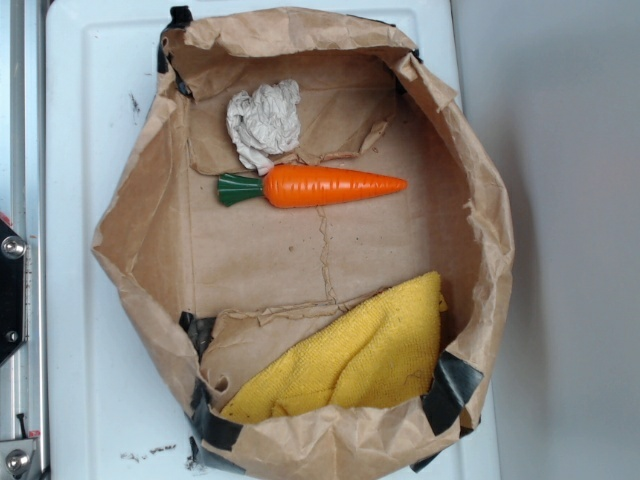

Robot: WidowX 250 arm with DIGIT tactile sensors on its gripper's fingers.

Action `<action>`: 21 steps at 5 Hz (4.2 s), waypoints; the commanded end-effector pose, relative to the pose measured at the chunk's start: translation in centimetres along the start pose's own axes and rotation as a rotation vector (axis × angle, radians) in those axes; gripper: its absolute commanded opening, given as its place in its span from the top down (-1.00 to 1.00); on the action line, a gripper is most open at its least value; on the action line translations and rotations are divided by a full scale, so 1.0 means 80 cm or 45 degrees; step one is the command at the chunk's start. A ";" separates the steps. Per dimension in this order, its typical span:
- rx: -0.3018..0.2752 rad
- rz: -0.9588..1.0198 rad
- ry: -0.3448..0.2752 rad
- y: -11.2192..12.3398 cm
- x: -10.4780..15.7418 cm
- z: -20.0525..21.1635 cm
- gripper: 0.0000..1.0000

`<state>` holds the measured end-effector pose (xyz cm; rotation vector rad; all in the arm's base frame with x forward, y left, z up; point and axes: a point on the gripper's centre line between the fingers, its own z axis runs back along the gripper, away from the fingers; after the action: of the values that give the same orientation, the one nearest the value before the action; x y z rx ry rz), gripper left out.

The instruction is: Grab the carrot.

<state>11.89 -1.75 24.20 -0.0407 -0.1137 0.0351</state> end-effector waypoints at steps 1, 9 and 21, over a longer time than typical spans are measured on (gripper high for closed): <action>0.000 0.000 0.000 0.000 0.000 0.000 -1.00; -0.023 -0.143 -0.088 0.069 0.216 -0.079 -1.00; 0.298 -0.218 -0.058 0.079 0.231 -0.265 1.00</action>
<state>31.83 5.09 3.19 0.1907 -0.0956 -0.1063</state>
